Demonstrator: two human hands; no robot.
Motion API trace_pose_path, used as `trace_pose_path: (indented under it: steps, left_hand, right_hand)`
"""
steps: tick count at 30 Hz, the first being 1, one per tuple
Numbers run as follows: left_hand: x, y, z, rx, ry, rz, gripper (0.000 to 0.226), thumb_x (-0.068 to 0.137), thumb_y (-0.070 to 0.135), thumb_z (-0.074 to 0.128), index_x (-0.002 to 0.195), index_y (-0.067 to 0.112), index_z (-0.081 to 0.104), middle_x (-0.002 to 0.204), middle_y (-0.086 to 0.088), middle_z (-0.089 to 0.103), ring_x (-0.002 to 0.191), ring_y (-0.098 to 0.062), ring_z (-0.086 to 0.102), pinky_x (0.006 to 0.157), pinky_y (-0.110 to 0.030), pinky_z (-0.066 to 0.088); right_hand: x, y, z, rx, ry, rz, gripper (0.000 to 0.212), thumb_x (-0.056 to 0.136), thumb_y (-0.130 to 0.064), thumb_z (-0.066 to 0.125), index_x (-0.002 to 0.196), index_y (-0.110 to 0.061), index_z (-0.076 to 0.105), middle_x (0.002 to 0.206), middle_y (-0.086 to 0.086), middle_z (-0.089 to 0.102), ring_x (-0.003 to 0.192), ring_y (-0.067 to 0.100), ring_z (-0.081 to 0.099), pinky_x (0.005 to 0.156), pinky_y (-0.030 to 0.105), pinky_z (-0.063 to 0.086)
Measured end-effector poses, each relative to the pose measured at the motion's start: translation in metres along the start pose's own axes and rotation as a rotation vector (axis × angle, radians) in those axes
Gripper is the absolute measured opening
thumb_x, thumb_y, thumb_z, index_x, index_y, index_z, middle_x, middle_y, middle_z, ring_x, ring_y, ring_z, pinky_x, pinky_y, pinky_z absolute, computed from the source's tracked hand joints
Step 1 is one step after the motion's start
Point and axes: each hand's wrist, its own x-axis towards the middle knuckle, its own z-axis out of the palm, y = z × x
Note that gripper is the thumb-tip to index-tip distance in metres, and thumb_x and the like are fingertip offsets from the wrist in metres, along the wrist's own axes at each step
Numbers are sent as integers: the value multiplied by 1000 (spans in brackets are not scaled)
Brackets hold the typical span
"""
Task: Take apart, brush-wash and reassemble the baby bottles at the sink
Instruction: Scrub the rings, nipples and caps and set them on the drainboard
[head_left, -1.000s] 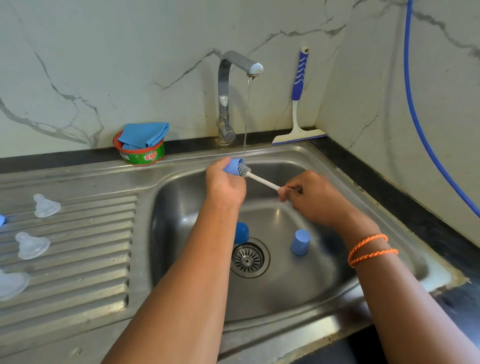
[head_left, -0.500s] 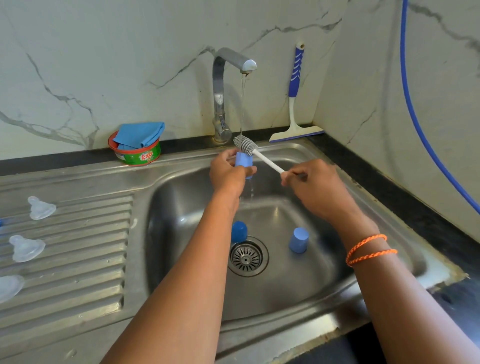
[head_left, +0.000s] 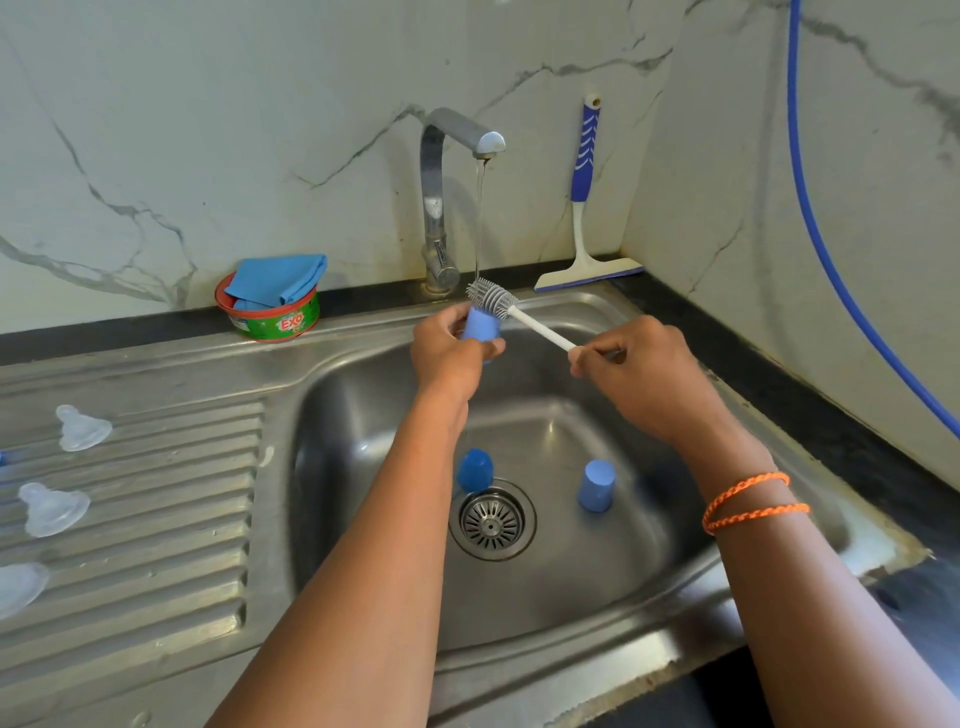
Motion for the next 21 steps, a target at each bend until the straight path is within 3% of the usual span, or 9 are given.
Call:
trace_pose_path:
  steps: [4,7,9,11,15,18,21]
  left_hand:
    - [0,-3,5,0,-128,-16,52,76,-7,83,124,11,72,113,-1,75,104,-18,71,91,-33,61]
    - [4,0,5,-140,20,-52,49,81,-7,81,125,8,66,110,-3,73,97,-15,70,78,-21,60]
    - [10,1,1,-333,128,-165,35,90,0,76,122,7,64,109,-9,72,99,-23,72,73,-23,60]
    - [15,3,-7,-662,132,-335,34,98,6,68,130,-3,58,120,-22,70,103,-34,73,76,-32,63]
    - [11,2,-12,-1060,59,-479,37,105,15,59,136,-5,53,126,-29,66,117,-40,68,105,-51,54]
    - [7,3,-10,-1100,33,-507,36,105,19,59,131,-5,56,120,-30,69,113,-40,71,103,-52,55]
    - [5,0,-8,-1019,22,-543,34,102,19,66,127,-3,59,121,-29,69,111,-41,71,101,-51,56]
  right_hand:
    - [-2,-2,4,-13,28,-4,25,99,-37,67,83,-24,81,63,8,62,64,35,56,57,40,48]
    - [-1,-1,3,32,15,6,24,99,-35,68,82,-24,81,57,-1,58,50,14,47,56,34,43]
    - [0,0,2,28,3,7,24,98,-34,68,80,-25,81,57,-2,59,47,10,45,54,31,43]
    - [0,1,2,13,-15,6,23,97,-33,68,80,-26,82,62,2,64,48,11,46,55,31,43]
    - [-1,0,4,-28,-81,-7,24,98,-36,70,82,-23,82,70,3,70,57,12,54,59,34,47]
    - [-2,1,5,-61,-83,-8,24,98,-42,69,82,-27,80,79,0,72,71,22,62,62,36,50]
    - [-4,1,0,-175,-29,18,20,98,-49,66,97,-36,81,94,-1,69,84,27,64,70,34,46]
